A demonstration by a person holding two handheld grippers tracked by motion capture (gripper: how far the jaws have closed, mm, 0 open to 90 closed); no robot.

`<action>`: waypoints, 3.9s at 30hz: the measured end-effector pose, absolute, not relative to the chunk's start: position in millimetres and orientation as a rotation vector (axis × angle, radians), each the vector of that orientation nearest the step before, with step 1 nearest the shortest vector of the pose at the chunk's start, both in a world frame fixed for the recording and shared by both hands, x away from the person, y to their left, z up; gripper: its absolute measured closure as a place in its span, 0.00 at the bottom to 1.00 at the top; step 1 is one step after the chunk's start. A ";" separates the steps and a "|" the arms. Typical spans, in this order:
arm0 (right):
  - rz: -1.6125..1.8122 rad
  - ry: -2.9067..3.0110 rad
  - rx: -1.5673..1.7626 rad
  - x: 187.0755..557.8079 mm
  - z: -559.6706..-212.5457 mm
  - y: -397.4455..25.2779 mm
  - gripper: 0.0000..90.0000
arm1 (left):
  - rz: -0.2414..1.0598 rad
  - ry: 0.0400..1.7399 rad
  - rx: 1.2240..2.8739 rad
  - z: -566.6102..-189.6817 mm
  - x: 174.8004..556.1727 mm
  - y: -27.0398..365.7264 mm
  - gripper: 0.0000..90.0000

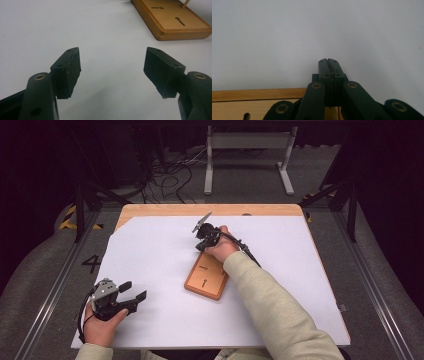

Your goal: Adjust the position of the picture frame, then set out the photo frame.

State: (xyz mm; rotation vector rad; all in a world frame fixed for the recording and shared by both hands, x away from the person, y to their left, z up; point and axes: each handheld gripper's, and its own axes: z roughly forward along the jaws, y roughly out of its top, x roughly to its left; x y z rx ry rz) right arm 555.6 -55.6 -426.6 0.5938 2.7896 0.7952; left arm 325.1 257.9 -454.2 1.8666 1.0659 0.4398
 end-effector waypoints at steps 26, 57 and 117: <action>0.684 2.844 0.690 524.9 -423.9 -119.6 1.00 | 0.413 0.983 1.898 -449.5 343.7 235.1 0.34; 0.782 2.857 0.751 448.2 -431.6 -183.8 1.00 | 0.296 0.805 1.968 -445.2 377.5 184.5 0.39; 1.365 2.377 0.838 373.8 -397.2 -269.3 0.79 | 0.043 0.410 2.092 -437.3 338.4 75.9 0.49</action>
